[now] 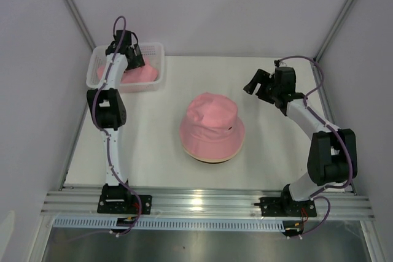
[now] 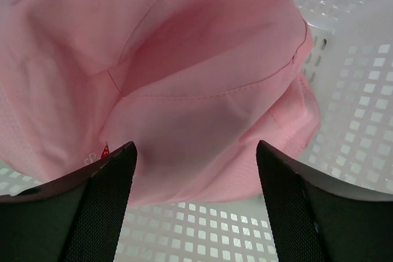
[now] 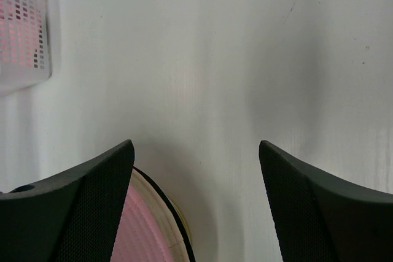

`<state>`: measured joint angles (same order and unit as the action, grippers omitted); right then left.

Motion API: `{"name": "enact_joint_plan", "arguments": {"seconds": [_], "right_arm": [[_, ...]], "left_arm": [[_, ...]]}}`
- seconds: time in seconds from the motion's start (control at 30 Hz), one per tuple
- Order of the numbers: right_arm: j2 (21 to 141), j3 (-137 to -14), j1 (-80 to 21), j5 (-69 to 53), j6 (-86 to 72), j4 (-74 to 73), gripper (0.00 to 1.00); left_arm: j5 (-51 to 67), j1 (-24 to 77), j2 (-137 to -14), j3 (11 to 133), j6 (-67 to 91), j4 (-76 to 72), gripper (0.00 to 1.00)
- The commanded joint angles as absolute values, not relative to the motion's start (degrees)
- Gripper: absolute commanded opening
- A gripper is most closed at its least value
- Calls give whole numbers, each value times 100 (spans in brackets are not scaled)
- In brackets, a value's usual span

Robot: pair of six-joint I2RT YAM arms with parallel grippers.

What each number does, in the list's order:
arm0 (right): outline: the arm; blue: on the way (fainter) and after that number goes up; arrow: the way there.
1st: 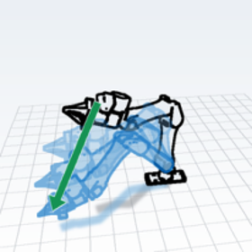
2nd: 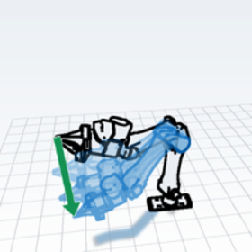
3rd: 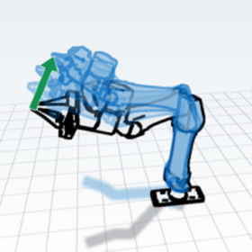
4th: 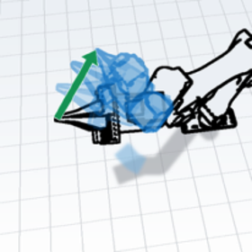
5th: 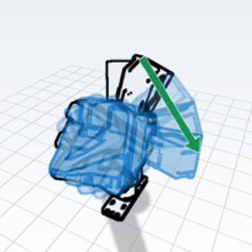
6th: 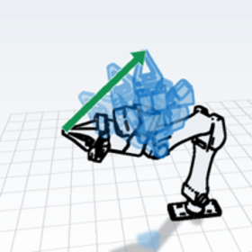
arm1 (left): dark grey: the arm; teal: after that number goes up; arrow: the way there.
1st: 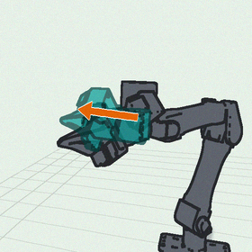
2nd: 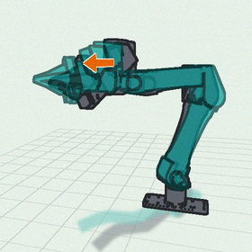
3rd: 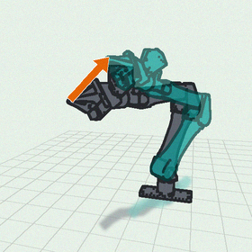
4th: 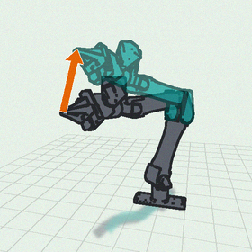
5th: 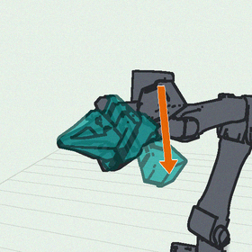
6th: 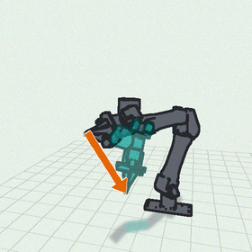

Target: Stack the hats

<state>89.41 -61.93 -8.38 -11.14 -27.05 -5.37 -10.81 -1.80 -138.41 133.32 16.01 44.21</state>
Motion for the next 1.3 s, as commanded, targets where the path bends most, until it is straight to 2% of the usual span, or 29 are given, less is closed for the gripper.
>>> {"name": "enact_joint_plan", "arguments": {"seconds": [0.0, 0.03, 0.2, 0.33, 0.37, 0.47, 0.5, 0.67, 0.9, 1.0, 1.07, 1.1, 1.17, 1.2, 1.23, 1.27], "right_arm": [[9026, -6556, -817, -1309, -2804, -466, 85], [9026, -6574, -817, -1310, -2812, -483, 85], [8869, -6548, -817, -1213, -2839, -492, 85], [8824, -6583, -817, -1221, -2891, -501, 85], [8816, -6600, -817, -1230, -2909, -501, 85], [8772, -6627, -826, -1248, -2944, -501, 85], [8737, -6627, -826, -1239, -2944, -501, 85], [8692, -6645, -835, -1213, -2988, -501, 85], [8649, -6688, -870, -1151, -2997, -527, 85], [8666, -6671, -870, -1116, -3023, -519, 85], [8675, -6662, -870, -1134, -3041, -510, 85], [8666, -6671, -879, -1134, -3050, -518, 85], [8649, -6662, -888, -1116, -3050, -501, 85], [8622, -6662, -896, -1090, -3050, -501, 85], [8613, -6662, -896, -1081, -3032, -501, 85], [8596, -6671, -888, -1072, -3032, -492, 85]], "left_arm": [[-1212, -202, -13913, 13632, 1538, 4272, 81], [-1213, -228, -13913, 13623, 1547, 4237, 74], [-1037, -378, -13930, 13605, 1582, 3947, 60], [-949, -439, -13975, 13605, 1538, 3824, 44], [-923, -448, -13966, 13605, 1486, 3815, 44], [-923, -448, -13975, 13579, 1407, 3850, 66], [-905, -448, -13975, 13588, 1389, 3858, 77], [-791, -448, -14202, 13781, 1353, 3928, 83], [-704, -483, -14344, 14089, 1450, 4017, 61], [-432, -562, -14361, 14089, 1485, 3999, 56], [-361, -597, -14370, 14106, 1547, 4025, 49], [-282, -615, -14370, 14106, 1556, 4025, 38], [-290, -615, -14379, 14106, 1564, 4034, 27], [-299, -615, -14388, 14098, 1564, 4025, 8], [-325, -615, -14353, 14089, 1582, 4025, 1], [-325, -615, -14326, 14028, 1573, 4017, 1]]}}
